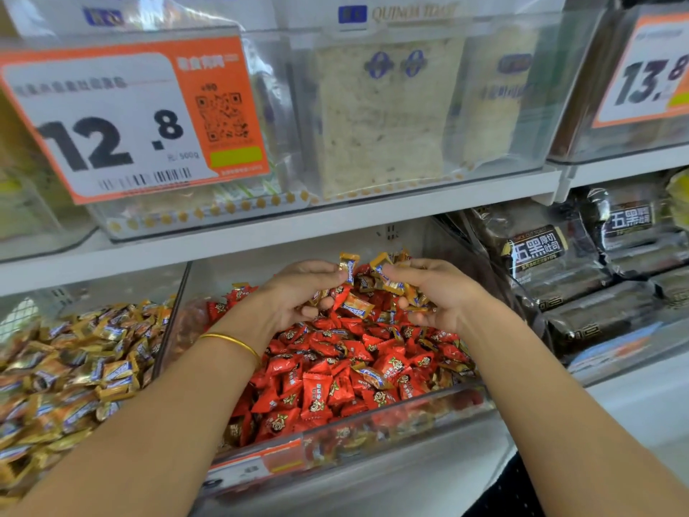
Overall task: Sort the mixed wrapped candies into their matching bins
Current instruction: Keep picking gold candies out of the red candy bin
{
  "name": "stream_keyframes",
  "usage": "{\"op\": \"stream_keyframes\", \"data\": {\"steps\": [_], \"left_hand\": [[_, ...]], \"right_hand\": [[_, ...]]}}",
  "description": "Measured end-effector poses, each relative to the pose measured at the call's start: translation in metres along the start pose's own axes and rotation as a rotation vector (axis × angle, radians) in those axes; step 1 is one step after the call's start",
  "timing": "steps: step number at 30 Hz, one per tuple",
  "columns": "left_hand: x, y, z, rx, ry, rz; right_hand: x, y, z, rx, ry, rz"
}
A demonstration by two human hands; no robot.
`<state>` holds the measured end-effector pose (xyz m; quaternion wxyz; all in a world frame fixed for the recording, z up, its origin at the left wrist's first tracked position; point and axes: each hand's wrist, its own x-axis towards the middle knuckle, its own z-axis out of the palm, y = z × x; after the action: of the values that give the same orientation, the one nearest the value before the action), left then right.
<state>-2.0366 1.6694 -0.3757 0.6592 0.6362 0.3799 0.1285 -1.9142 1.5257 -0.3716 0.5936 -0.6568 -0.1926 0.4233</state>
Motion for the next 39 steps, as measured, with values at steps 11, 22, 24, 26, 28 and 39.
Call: {"op": "stream_keyframes", "data": {"steps": [11, 22, 24, 26, 28, 39], "left_hand": [[-0.010, 0.000, -0.003, -0.032, -0.003, 0.000], [-0.004, 0.010, 0.009, 0.388, 0.091, 0.213], [0.001, 0.011, 0.019, 0.446, 0.070, 0.211], [0.007, 0.010, 0.031, 0.536, 0.033, 0.193], [0.015, 0.008, 0.040, 0.589, -0.027, 0.171], [0.041, 0.004, 0.073, 1.318, -0.201, 0.219]], "right_hand": [[0.012, 0.009, 0.025, 0.297, -0.197, 0.341], [0.000, -0.009, -0.021, 0.143, 0.071, 0.042], [-0.002, -0.010, -0.023, 0.216, 0.086, 0.032], [-0.003, -0.011, -0.023, 0.272, 0.073, 0.015], [-0.004, -0.011, -0.023, 0.320, 0.060, -0.001], [-0.003, -0.008, -0.025, 0.314, 0.036, -0.024]]}}
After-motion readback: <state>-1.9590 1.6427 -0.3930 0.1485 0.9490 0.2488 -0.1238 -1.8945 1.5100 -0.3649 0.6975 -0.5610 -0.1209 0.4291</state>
